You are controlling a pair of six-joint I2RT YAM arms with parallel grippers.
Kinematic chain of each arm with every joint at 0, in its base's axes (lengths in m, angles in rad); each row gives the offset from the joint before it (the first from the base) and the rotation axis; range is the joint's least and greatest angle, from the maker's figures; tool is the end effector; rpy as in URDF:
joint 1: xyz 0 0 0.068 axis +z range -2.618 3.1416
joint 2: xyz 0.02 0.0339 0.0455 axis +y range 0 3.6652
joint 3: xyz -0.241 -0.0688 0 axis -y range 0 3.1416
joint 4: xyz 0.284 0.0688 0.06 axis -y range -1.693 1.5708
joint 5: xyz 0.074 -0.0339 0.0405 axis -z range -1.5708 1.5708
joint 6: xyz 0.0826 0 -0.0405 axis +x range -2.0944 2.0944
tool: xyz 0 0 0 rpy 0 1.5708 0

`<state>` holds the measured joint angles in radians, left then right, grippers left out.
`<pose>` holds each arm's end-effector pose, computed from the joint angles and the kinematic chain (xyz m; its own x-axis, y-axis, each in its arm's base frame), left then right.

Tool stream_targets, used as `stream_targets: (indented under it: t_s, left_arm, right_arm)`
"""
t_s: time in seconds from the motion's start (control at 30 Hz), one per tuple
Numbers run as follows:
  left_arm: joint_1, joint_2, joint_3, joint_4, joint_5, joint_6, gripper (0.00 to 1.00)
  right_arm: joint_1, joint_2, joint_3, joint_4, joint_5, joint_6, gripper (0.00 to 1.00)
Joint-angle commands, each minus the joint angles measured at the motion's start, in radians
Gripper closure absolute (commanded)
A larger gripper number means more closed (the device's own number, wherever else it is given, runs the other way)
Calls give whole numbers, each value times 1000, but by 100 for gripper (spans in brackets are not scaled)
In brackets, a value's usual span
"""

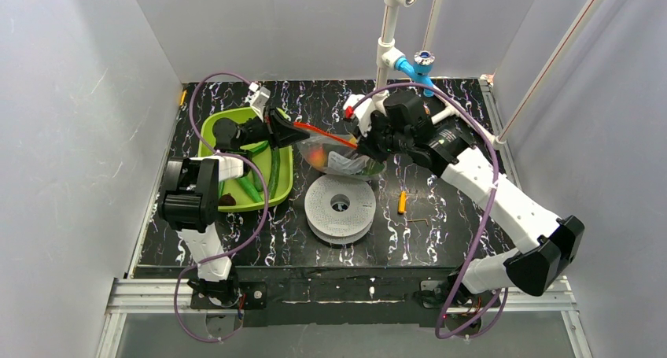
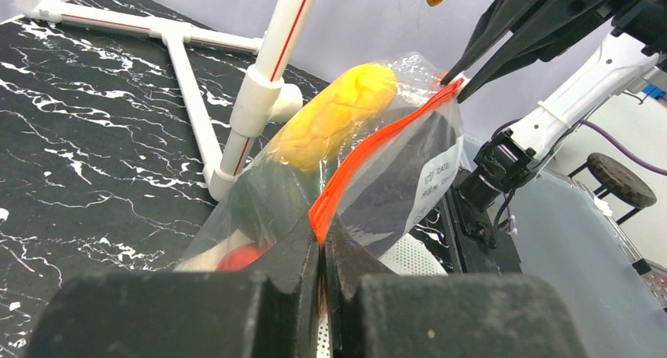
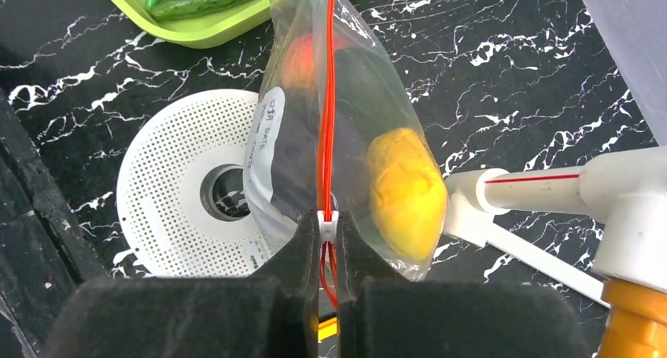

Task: Place the food in the zip-top bag and seal the zipper
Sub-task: Zip the zipper food storage bag at the center of the board, then place the zipper food storage bag at the center of the board.

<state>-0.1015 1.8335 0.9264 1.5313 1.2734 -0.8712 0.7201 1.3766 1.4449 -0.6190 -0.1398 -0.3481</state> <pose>0.3745 -0.1175 0.2169 -0.2388 -0.2010 -0.9500 0.9610 0.0918 -0.2610 0.2822 0.2629 0.3477 -0.1166 -0.5516 -0.8259 -0.8320 0.5084 -0.2221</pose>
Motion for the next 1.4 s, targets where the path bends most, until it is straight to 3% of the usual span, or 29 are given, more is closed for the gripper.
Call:
stream_targets:
  t_s: [0.0, 0.27, 0.7, 0.73, 0.87, 1.03, 1.23, 1.37]
  left_arm:
    - [63, -7, 20, 8, -52, 28, 100]
    - [86, -21, 24, -91, -85, 98, 100]
    - [88, 16, 48, -36, -77, 41, 100]
    - [88, 17, 49, -30, -77, 35, 100]
    - [88, 15, 44, -9, -71, 18, 100]
    - [85, -1, 37, 10, -62, 6, 100]
    - [79, -17, 27, 11, -58, 7, 100]
    - [72, -18, 27, 10, -48, 7, 100]
  right_arm:
    - [-22, -45, 34, -82, 12, 29, 99]
    - [-22, -79, 9, -107, 62, 37, 99]
    - [-22, -170, -81, -99, 114, 62, 98]
    - [-21, -163, -73, -94, 99, 67, 95]
    - [8, -103, -11, -79, 76, 86, 67]
    - [88, -36, 43, 4, 193, 56, 38]
    - [110, 122, 206, 31, 290, 53, 32]
    - [110, 214, 285, 78, 264, 38, 30]
